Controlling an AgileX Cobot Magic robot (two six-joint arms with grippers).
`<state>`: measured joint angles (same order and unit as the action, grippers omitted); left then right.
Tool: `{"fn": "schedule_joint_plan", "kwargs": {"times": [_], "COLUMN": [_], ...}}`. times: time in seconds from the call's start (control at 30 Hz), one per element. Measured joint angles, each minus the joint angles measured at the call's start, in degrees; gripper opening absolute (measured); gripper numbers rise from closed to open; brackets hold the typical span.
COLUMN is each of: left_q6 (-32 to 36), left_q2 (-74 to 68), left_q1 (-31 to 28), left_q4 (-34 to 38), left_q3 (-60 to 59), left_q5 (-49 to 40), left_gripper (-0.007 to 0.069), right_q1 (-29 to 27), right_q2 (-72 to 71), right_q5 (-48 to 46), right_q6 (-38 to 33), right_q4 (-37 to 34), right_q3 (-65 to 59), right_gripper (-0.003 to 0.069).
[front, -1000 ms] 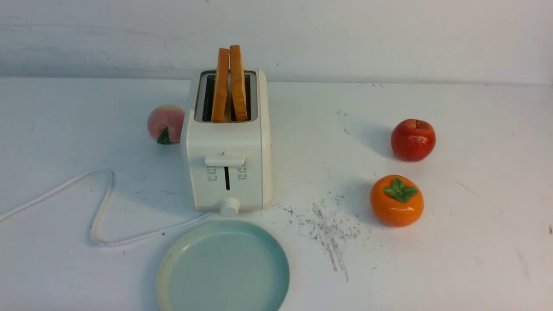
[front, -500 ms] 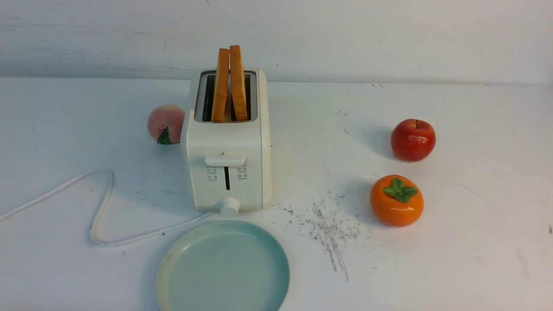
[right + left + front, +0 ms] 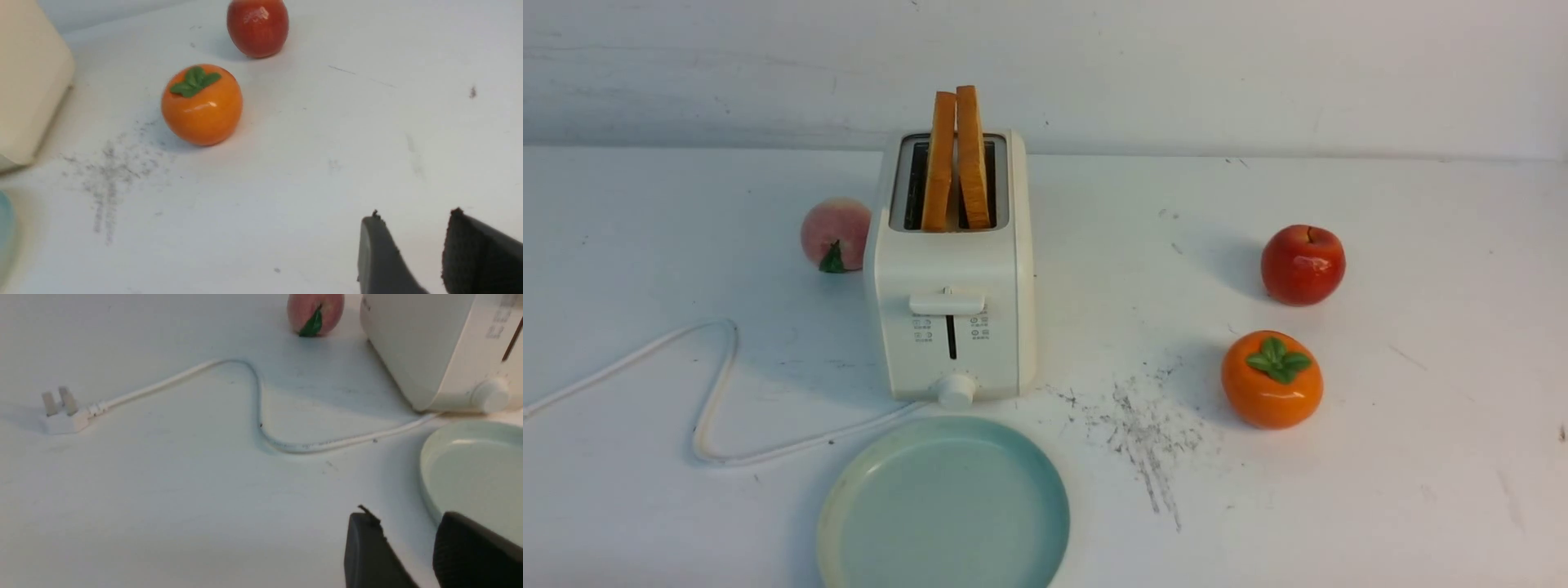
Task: Take toasted bread from bread machine on white table place on plate.
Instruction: 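Reach for a toast slice standing in the toaster with the left gripper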
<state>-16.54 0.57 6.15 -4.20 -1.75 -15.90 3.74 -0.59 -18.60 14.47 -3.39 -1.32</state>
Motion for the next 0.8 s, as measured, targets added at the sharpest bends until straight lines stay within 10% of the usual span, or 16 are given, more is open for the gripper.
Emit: {"fn": "schedule_joint_plan", "kwargs": {"times": [0.33,0.8], "left_q6": [-10.4,-10.85], "left_q2": [0.0,0.0], "left_q1": [0.0,0.0], "left_q4": [7.93,8.11], "left_q3": [0.0,0.0], "left_q5": [20.55,26.99], "left_gripper": [0.0238,0.0238], "right_q1": [0.0,0.0], "right_q2": [0.0,0.0], "right_q5": [10.22,15.84], "right_q6": [-0.45,-0.72], "right_q4": [-32.03,-45.51], "right_q3": [-0.07,0.09], "right_gripper": [0.024,0.0232]}}
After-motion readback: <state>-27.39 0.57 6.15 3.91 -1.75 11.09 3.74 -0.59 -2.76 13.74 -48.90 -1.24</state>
